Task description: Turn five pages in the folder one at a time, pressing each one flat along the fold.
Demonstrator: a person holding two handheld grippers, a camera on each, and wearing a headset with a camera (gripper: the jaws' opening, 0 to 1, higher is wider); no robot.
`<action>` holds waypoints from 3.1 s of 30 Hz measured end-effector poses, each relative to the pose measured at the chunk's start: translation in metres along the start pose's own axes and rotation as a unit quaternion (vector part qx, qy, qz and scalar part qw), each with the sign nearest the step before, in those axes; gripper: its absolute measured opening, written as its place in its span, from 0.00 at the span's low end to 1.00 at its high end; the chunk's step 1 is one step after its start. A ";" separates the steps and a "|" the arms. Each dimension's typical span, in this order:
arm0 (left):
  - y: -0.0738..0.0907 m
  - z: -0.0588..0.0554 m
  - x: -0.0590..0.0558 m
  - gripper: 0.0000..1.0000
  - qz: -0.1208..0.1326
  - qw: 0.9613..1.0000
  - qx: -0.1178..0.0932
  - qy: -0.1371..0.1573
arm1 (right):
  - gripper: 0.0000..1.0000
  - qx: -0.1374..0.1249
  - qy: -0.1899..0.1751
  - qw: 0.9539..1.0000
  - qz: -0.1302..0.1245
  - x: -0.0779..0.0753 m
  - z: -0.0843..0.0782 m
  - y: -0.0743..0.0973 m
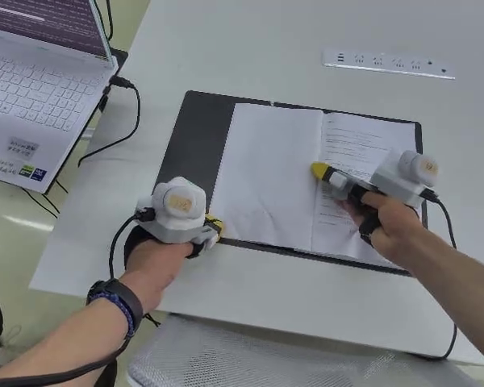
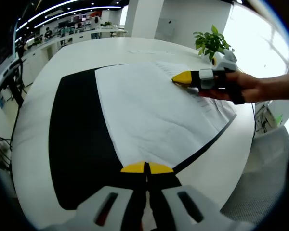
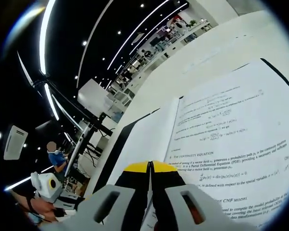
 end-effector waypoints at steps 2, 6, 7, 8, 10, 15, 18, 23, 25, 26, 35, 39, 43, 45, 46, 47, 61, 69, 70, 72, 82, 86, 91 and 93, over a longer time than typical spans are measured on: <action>-0.001 0.000 0.000 0.00 0.000 1.000 0.000 0.001 | 0.00 -0.004 0.001 1.000 -0.002 0.000 0.002 -0.002; -0.002 -0.001 0.001 0.00 0.001 1.000 -0.001 0.002 | 0.00 -0.009 0.002 1.000 -0.004 -0.003 0.004 -0.006; -0.002 -0.002 0.001 0.00 0.001 1.000 -0.001 0.000 | 0.00 -0.011 0.004 1.000 -0.005 -0.004 0.005 -0.006; -0.002 -0.002 0.001 0.00 0.001 1.000 -0.001 0.000 | 0.00 -0.012 0.005 1.000 -0.006 -0.004 0.006 -0.007; -0.002 -0.002 0.001 0.00 0.000 1.000 -0.001 0.001 | 0.00 -0.016 0.005 1.000 -0.008 -0.005 0.007 -0.009; -0.002 -0.002 0.001 0.00 0.001 1.000 -0.001 0.001 | 0.00 -0.029 0.005 0.999 -0.012 -0.007 0.012 -0.015; -0.002 -0.002 0.000 0.00 0.000 1.000 -0.001 0.001 | 0.00 -0.039 0.001 0.999 -0.018 -0.009 0.016 -0.019; -0.002 -0.001 0.000 0.00 0.000 1.000 -0.001 0.001 | 0.00 -0.057 -0.018 0.998 -0.026 -0.015 0.022 -0.027; -0.002 -0.001 0.000 0.00 0.001 1.000 -0.001 0.001 | 0.00 -0.062 -0.019 0.997 -0.030 -0.016 0.025 -0.030; -0.002 -0.001 -0.001 0.00 0.002 1.000 0.000 0.000 | 0.00 -0.064 -0.020 0.997 -0.032 -0.017 0.026 -0.031; -0.002 0.000 0.000 0.00 -0.003 1.000 0.000 -0.006 | 0.00 -0.082 -0.017 0.995 -0.051 -0.022 0.038 -0.044; -0.003 0.000 0.000 0.00 -0.003 1.000 0.000 -0.004 | 0.00 -0.091 -0.020 0.994 -0.057 -0.021 0.043 -0.048; -0.003 0.000 0.000 0.00 -0.002 1.000 -0.001 -0.010 | 0.00 -0.099 -0.024 0.993 -0.063 -0.022 0.048 -0.052; -0.003 0.000 0.000 0.00 -0.004 1.000 -0.001 -0.009 | 0.00 -0.102 -0.030 0.992 -0.067 -0.022 0.050 -0.053; -0.003 0.000 0.001 0.00 -0.006 1.000 -0.002 -0.009 | 0.00 -0.104 -0.032 0.992 -0.068 -0.024 0.051 -0.055; -0.003 0.000 0.001 0.00 -0.008 1.000 -0.003 -0.008 | 0.00 -0.105 -0.032 0.991 -0.071 -0.030 0.054 -0.059; -0.003 -0.001 0.001 0.00 -0.008 1.000 -0.002 -0.012 | 0.00 -0.109 -0.025 0.989 -0.092 -0.039 0.073 -0.081; -0.003 -0.001 0.001 0.00 -0.007 1.000 -0.005 -0.008 | 0.00 -0.110 -0.026 0.989 -0.099 -0.044 0.080 -0.090; -0.003 -0.001 0.001 0.00 -0.007 1.000 -0.005 -0.008 | 0.00 -0.110 -0.024 0.989 -0.098 -0.044 0.080 -0.090; -0.003 -0.001 0.002 0.00 -0.007 1.000 -0.006 -0.007 | 0.00 -0.109 -0.016 0.989 -0.096 -0.043 0.079 -0.089; -0.004 -0.002 0.002 0.00 -0.006 1.000 -0.010 -0.006 | 0.00 -0.077 0.040 0.994 -0.072 -0.035 0.063 -0.076; -0.004 -0.002 0.002 0.00 -0.006 1.000 -0.011 -0.006 | 0.00 -0.074 0.046 0.994 -0.066 -0.028 0.054 -0.069; -0.003 -0.002 0.001 0.00 -0.005 1.000 -0.012 -0.008 | 0.00 -0.073 0.050 0.994 -0.065 -0.022 0.048 -0.062; -0.003 -0.002 0.001 0.00 -0.004 1.000 -0.014 -0.009 | 0.00 -0.072 0.048 0.994 -0.065 -0.019 0.045 -0.058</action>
Point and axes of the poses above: the centre of the closed fingertips' face, and the gripper's own axes: y roughly backward along the fingers, x roughly to its left, z roughly out of its top, the point moved 7 cm from there along y, roughly backward along the fingers, and after that the axes turned 3 degrees about -x, right-handed, at the moved point
